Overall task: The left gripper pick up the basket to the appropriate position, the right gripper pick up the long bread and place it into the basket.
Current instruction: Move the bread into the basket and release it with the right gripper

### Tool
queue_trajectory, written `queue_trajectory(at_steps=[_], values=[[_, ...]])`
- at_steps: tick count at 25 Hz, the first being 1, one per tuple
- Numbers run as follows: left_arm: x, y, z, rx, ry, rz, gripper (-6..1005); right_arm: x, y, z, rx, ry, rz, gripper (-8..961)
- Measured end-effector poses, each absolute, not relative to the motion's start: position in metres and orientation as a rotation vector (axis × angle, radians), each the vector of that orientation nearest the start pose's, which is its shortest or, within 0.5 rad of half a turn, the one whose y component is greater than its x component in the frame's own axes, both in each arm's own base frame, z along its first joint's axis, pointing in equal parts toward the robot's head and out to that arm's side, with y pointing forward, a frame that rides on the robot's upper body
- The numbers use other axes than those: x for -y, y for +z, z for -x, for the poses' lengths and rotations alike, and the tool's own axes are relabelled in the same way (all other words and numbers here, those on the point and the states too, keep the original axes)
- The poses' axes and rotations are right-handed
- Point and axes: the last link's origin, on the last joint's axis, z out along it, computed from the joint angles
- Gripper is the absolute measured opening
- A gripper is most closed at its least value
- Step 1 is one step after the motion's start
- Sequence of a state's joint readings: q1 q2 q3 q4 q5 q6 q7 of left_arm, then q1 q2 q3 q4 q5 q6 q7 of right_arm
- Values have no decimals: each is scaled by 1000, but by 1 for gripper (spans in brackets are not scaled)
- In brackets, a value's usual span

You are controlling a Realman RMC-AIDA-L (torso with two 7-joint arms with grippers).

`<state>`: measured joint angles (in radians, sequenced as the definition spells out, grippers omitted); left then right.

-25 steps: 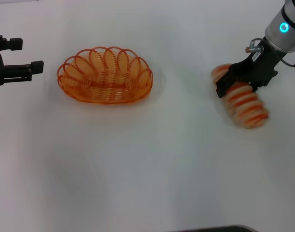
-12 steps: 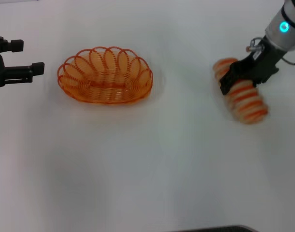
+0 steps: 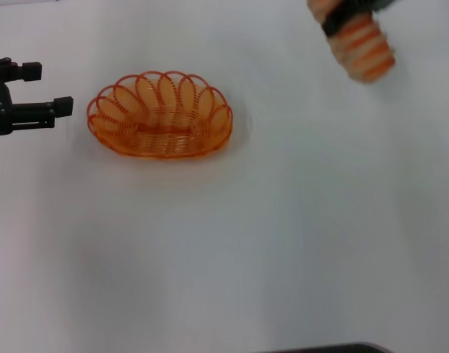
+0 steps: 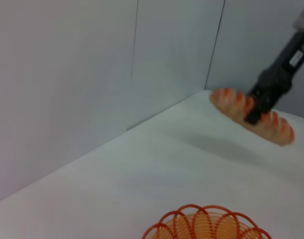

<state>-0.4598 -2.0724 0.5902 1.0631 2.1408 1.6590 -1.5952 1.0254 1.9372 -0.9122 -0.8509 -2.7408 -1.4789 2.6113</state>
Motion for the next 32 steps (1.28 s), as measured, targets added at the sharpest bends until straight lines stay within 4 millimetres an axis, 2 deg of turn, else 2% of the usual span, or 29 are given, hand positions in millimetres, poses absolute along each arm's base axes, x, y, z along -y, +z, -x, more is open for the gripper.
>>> queue_trajectory(at_steps=[3,6,11,18,24,32], values=[[-330,79,270,611,-452,2618,853,-462,69,-136,-1050,-322,2429,693],[-329,78,270,614,-456,2621,853,-462,62,-113,-894,-371,2524,667],[-328,78,268,616,-474,2622,853,-455,33,-79,-655,-475,2649,621],[-328,79,266,611,-493,2624,854,-440,-9,-42,-341,-535,2783,545],[-329,81,264,602,-516,2615,854,-420,-42,-27,-140,-574,2892,520],[-330,80,263,595,-518,2609,854,-415,-57,-30,-90,-502,2931,464]])
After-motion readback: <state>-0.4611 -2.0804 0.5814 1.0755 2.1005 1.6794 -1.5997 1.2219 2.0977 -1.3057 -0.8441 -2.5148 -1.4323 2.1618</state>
